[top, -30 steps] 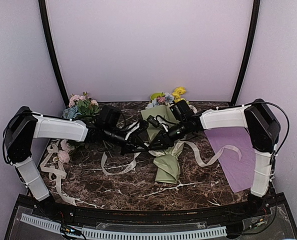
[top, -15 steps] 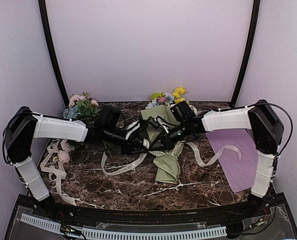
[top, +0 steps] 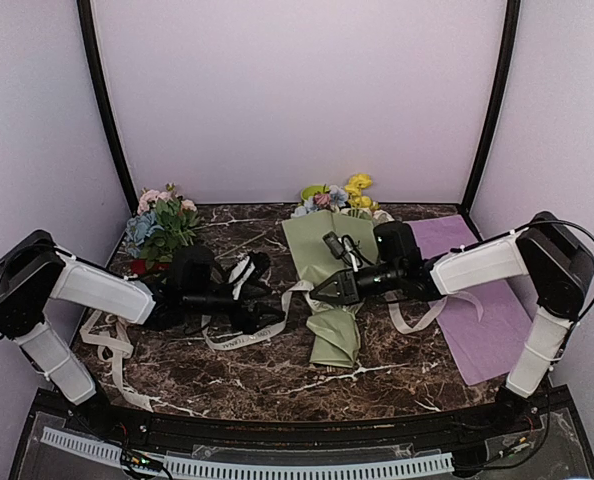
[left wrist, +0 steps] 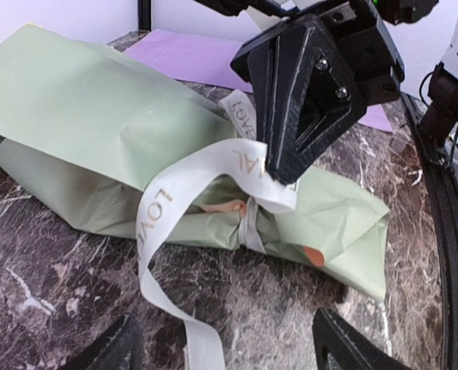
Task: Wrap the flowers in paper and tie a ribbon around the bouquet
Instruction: Cross the half-tied ribbon over the folded bouquet.
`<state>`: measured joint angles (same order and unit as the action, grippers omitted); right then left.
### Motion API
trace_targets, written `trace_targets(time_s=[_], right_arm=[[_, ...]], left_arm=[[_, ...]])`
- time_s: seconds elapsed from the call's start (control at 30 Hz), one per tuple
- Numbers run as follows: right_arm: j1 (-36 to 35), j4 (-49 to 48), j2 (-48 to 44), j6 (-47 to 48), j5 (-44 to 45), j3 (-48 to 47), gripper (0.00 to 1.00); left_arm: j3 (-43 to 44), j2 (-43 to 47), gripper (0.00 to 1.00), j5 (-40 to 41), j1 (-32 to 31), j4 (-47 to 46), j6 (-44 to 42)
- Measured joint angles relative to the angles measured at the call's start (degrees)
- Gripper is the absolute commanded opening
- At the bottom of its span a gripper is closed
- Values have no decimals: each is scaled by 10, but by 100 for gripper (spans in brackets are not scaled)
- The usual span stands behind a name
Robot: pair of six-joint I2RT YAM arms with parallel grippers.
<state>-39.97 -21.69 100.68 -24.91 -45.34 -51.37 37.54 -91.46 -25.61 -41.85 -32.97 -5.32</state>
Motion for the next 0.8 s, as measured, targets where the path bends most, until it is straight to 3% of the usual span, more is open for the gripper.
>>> trace_targets(time_s=[0.17, 0.37, 0.8], right_arm=[[0, -52, -4, -45, 25, 14, 0], [-2, -64, -39, -58, 51, 23, 0], [-7, -69, -45, -54, 55, 23, 0]], left_arm=[[11, -76, 87, -10, -11, -135, 61], [37, -114, 87, -17, -30, -214, 70], [93, -166, 76, -29, -50, -219, 49]])
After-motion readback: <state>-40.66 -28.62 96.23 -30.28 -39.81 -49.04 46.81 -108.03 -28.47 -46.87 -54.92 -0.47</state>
